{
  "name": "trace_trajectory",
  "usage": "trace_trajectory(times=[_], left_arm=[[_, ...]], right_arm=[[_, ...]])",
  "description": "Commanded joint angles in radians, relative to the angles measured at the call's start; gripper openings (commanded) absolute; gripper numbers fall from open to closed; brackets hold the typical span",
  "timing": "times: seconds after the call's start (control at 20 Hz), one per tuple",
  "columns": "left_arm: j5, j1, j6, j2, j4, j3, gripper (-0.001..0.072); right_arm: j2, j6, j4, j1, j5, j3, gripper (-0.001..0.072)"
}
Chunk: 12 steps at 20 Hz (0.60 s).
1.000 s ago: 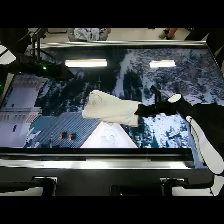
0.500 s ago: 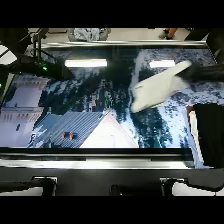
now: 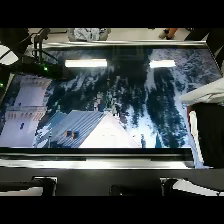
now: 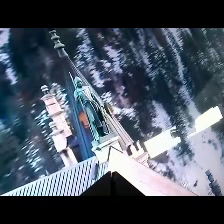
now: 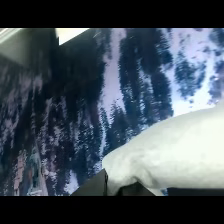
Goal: Fold the shirts.
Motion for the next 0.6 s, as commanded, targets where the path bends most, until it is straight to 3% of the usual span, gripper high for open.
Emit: trace_trajectory(times=[0.0,0.1,0.2,0.35,0.55], left_arm=[[0.0,0.0,0.012,-0.001,0.0,0.0,0.0028],[0.002,0.0,0.024,-0.001,0.0,0.0,0.0028],[0.003,0.0,0.024,-0.001,0.0,0.0,0.0028],[0.003,0.0,0.024,-0.001,0.0,0.0,0.0029],[0.003,0.0,0.024,-0.001,0.0,0.0,0.0029]], right_arm=[[0.035,0.017,-0.007,-0.127,0.074,0.023,0.0043],[0.06,0.018,-0.066,-0.186,0.135,0.023,0.0043],[0.07,0.016,-0.225,-0.214,0.237,0.021,0.0043],[0.095,0.018,-0.371,-0.213,0.236,-0.017,0.0044],[0.213,-0.028,-0.561,-0.213,0.237,-0.29,0.0044]])
